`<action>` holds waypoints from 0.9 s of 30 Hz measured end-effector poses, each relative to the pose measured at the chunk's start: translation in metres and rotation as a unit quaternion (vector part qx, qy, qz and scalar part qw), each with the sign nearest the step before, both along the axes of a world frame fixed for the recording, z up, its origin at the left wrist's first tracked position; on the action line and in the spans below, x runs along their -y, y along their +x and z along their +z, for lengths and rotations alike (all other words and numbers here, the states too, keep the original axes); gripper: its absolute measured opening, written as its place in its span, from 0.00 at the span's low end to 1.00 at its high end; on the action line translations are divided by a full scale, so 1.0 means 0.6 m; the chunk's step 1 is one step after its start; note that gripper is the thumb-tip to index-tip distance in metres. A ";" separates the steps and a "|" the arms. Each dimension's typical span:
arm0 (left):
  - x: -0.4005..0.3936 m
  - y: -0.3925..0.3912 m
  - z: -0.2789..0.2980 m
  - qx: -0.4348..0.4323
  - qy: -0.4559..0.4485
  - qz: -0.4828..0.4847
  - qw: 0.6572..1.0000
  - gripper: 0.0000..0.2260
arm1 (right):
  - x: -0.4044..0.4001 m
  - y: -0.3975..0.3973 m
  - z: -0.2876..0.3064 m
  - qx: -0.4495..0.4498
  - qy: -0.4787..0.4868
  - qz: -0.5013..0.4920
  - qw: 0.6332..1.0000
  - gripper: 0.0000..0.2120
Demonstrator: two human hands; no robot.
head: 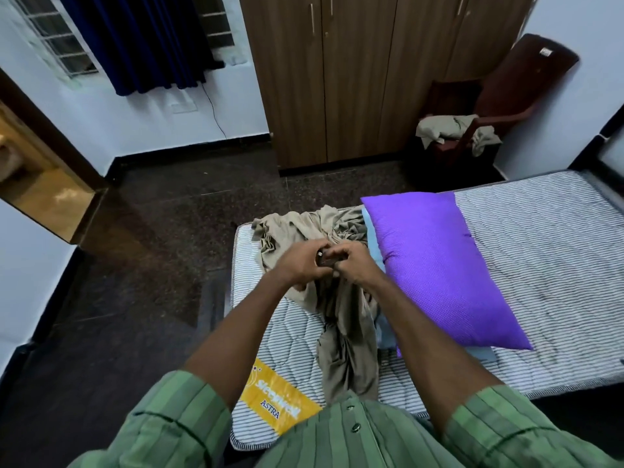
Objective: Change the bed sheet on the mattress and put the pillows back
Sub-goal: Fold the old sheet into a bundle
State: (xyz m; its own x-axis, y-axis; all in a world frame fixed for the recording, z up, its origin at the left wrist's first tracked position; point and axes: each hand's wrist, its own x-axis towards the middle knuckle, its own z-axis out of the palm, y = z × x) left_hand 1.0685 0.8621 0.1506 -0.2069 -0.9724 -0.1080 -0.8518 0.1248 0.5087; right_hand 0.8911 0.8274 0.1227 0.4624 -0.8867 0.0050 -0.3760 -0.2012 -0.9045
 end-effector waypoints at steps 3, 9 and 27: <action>0.004 0.015 -0.004 0.067 -0.002 0.042 0.997 0.11 | 0.003 0.001 -0.005 0.011 -0.011 0.003 1.000 0.18; 0.007 0.064 0.047 0.080 -0.203 0.211 0.953 0.07 | -0.002 -0.025 -0.033 -0.048 0.092 -0.055 0.993 0.17; -0.006 -0.002 -0.016 -0.270 0.020 0.018 0.962 0.15 | -0.008 -0.026 -0.002 0.069 0.066 -0.027 0.995 0.13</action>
State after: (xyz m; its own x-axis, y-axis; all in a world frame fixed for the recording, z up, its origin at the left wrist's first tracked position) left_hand 1.0675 0.8654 0.1409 -0.2091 -0.9774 -0.0310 -0.4653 0.0716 0.8823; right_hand 0.8757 0.8320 0.1217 0.4170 -0.9074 -0.0523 -0.2531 -0.0607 -0.9655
